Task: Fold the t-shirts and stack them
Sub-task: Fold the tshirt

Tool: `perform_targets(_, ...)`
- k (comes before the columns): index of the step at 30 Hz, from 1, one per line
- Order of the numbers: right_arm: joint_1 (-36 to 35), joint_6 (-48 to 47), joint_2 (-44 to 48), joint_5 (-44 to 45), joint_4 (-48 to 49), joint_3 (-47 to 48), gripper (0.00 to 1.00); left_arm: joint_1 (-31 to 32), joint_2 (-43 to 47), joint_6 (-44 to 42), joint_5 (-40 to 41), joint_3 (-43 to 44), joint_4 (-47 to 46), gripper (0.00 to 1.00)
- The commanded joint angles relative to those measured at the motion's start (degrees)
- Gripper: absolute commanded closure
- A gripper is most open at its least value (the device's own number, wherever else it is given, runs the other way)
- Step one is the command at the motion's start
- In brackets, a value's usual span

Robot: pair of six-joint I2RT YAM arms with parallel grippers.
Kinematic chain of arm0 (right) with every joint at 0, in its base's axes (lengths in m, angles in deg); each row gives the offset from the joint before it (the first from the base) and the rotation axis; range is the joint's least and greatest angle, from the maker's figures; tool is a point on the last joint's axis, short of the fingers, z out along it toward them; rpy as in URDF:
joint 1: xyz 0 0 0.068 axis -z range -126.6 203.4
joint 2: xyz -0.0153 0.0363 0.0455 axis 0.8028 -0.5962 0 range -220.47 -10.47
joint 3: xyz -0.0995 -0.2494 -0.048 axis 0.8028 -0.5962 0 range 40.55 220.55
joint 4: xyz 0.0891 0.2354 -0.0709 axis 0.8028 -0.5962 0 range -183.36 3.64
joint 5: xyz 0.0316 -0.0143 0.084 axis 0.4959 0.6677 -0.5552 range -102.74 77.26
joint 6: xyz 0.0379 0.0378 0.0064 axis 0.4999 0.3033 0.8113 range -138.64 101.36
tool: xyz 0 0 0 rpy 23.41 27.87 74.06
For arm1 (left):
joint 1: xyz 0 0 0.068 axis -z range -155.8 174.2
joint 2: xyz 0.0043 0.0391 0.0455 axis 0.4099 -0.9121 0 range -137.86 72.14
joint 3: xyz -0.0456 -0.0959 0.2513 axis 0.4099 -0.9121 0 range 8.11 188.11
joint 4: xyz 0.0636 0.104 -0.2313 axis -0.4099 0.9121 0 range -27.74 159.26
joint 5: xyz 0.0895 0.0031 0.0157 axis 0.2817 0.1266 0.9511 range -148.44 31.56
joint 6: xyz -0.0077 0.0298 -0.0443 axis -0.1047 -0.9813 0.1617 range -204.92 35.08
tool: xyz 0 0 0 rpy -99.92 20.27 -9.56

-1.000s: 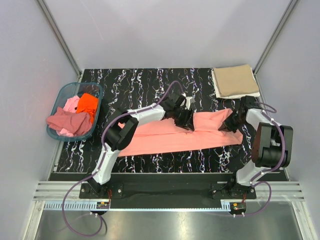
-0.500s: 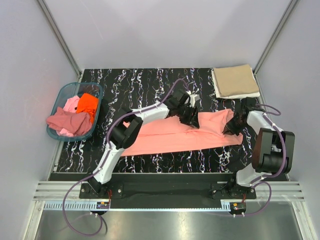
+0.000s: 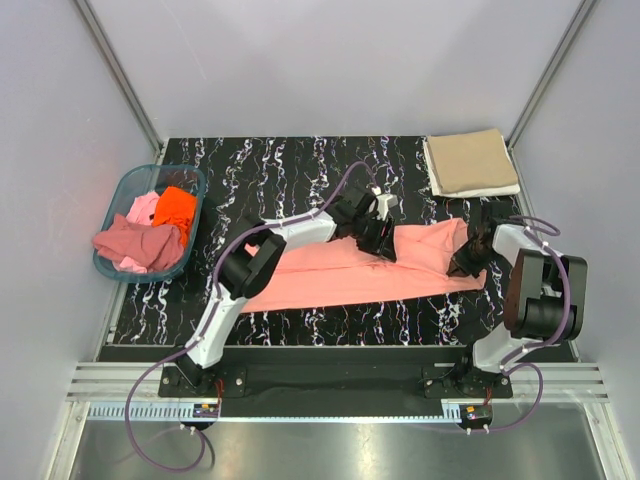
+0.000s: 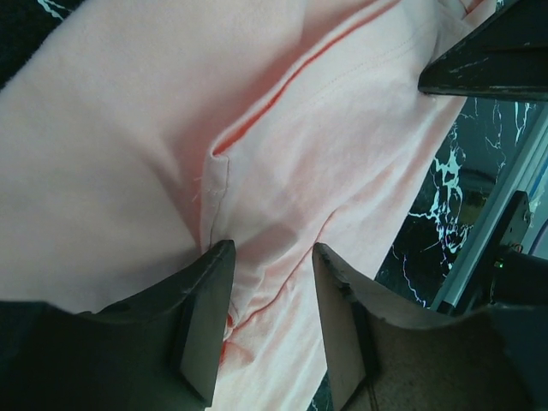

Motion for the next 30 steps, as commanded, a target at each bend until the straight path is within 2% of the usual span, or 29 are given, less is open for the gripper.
perform_targets(1,0.8,-3.5,4.7,0.6,-0.5,3.2,0.86,-0.4,4.2,-0.3,-2.3,-1.6,3.5,0.50)
perform_targets(5,0.8,-7.8,5.1,-1.5,0.0,8.3,0.75,-2.2,8.0,3.3,-7.9,-1.4,3.3,0.48)
perform_targets(9,1.1,-10.8,-0.3,-3.4,3.1,14.0,0.80,-5.2,10.6,3.2,-8.8,-2.3,4.9,0.47)
perform_targets(13,1.1,-10.0,-6.3,-10.6,7.9,17.4,0.82,-9.1,11.0,1.4,-5.9,-5.1,6.0,0.47)
perform_targets(18,1.1,-10.1,-11.6,-10.1,9.3,20.6,0.83,-13.1,9.0,-1.8,2.6,-5.0,10.3,0.48)
perform_targets(21,1.1,-12.1,-14.1,-8.0,10.3,22.3,0.82,-15.1,5.6,-2.5,6.9,-2.8,14.3,0.48)
perform_targets(25,1.1,-14.5,-15.4,-0.1,9.8,22.8,0.80,-16.9,4.3,-3.0,12.6,-3.3,16.7,0.48)
perform_targets(30,1.2,-16.0,-19.7,0.5,9.4,24.5,0.85,-17.9,2.8,-2.8,13.9,-3.2,17.5,0.49)
